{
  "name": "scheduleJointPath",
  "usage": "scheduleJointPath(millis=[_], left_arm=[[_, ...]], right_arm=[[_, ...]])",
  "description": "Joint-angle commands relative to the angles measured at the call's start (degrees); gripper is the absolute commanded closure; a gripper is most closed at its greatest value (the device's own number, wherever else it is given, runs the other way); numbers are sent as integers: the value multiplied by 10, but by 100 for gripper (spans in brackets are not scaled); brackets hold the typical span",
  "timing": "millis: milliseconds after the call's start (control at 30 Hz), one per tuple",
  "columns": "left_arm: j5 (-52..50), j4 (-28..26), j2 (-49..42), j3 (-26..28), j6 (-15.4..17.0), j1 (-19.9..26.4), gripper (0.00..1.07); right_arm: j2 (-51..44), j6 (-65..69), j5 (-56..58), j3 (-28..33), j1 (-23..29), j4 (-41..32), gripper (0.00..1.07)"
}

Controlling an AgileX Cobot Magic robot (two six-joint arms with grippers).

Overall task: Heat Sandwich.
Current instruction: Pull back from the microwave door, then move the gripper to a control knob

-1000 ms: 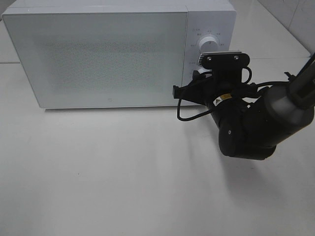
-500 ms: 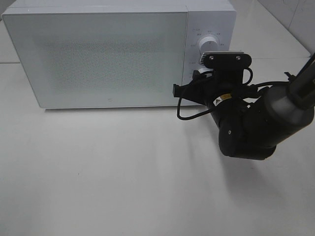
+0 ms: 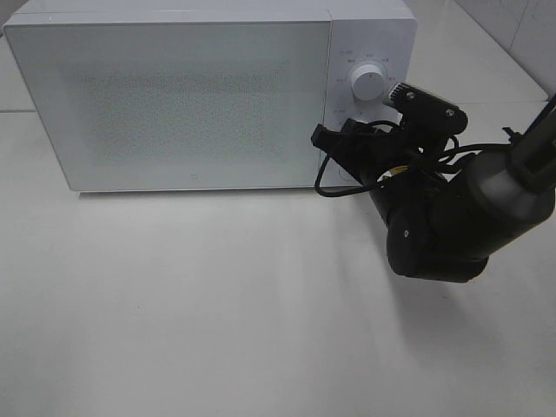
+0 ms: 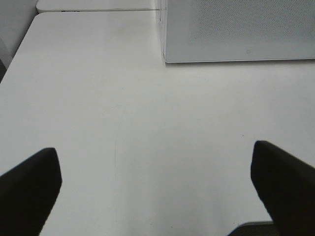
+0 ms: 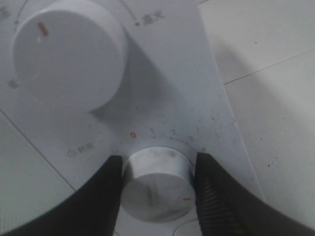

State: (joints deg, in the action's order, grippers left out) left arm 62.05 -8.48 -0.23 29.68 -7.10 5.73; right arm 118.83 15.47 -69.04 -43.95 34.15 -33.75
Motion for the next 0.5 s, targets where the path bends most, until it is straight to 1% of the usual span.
scheduleJointPath(millis=[33, 100, 133, 233, 267, 300, 400, 500], left_arm=[[-5, -4, -15, -1, 3, -3, 7], [-5, -4, -15, -1, 3, -3, 7], [-5, -4, -15, -1, 3, -3, 7], [-5, -4, -15, -1, 3, -3, 7], [-5, -4, -15, -1, 3, -3, 7], [-5, -4, -15, -1, 3, -3, 7], [-5, -4, -15, -1, 3, -3, 7], [-5, -4, -15, -1, 3, -3, 7]], right_arm=[[-2, 104, -29, -6, 0, 25, 99], [-2, 131, -33, -6, 0, 27, 99], [-2, 178, -38, -6, 0, 32, 99], [0, 254, -45, -6, 0, 32, 99], [0, 254, -45, -6, 0, 32, 99], [0, 312, -46, -6, 0, 32, 99], [0, 351, -48, -6, 0, 32, 99], [0, 432, -49, -6, 0, 29, 99]])
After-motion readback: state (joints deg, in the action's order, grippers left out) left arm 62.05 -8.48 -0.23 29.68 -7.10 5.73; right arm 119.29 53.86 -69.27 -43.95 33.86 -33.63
